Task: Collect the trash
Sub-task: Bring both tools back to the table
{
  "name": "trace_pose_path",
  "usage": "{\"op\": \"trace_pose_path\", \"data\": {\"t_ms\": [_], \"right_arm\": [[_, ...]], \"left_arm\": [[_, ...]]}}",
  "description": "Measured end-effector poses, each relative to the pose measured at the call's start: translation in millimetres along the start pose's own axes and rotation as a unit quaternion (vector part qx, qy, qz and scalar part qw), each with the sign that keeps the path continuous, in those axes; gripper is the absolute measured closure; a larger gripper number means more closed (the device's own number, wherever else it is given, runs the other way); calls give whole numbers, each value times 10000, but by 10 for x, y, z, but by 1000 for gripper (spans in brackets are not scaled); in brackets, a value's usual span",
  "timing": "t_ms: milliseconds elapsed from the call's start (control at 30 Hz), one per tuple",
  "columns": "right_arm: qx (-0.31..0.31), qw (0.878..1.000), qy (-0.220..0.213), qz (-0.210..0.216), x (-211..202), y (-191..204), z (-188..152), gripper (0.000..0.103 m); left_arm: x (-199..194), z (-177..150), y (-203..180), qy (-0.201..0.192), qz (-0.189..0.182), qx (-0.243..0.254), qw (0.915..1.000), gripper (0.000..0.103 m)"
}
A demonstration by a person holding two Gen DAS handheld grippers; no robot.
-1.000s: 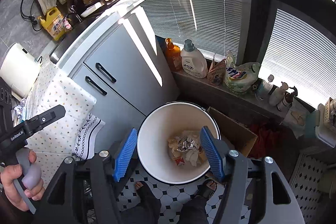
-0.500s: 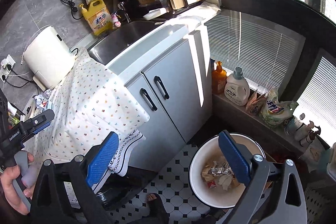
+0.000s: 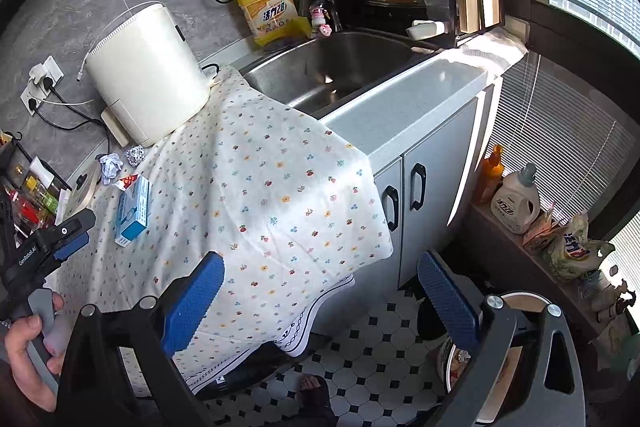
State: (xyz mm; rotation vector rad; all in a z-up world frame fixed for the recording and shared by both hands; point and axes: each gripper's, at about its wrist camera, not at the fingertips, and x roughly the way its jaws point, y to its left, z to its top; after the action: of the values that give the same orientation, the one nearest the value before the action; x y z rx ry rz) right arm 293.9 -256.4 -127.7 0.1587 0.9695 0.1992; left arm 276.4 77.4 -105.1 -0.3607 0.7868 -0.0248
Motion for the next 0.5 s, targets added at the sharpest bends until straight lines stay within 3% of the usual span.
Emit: {"op": "trace_pose_path", "data": {"t_ms": [233,500], "right_arm": [[-139,9999,-58,44,246,578,109,8],[13,9998,-175,60,481,1106,288,8]], "left_arm": [[125,297,584,-105,6,-155,9998,9],[518,671,1133,206,-68,-332,9992,27]]}}
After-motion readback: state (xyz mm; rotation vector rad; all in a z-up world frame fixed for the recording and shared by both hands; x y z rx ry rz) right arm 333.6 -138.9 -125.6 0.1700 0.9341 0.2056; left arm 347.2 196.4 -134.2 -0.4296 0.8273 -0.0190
